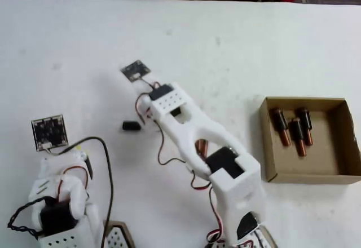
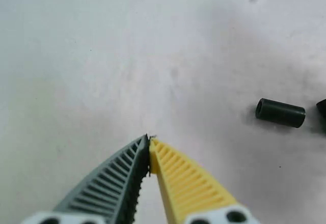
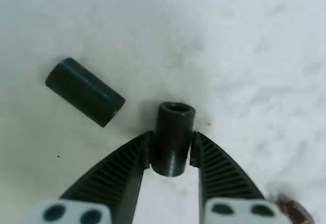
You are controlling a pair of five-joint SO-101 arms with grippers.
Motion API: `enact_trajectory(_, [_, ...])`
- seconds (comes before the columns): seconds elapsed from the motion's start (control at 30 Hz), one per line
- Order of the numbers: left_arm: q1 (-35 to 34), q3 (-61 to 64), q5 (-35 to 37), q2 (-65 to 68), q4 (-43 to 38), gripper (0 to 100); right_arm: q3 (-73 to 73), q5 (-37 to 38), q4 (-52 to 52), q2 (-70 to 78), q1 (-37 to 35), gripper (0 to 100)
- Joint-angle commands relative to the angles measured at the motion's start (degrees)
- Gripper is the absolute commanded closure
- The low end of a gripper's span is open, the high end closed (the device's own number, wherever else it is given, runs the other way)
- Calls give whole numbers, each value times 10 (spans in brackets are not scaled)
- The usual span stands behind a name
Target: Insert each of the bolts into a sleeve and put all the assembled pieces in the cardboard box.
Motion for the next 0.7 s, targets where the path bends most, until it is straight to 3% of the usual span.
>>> enact_trajectory(0.0, [0, -2, -1, -5, -11, 979, -20, 7, 22, -7, 22, 886])
enact_trajectory(0.4, [0, -2, -1, -5, -11, 979, -25, 11, 9, -8, 36, 882])
enact_trajectory(0.67, [0, -2, -1, -5, -11, 979, -66, 157, 20, -3, 35, 885])
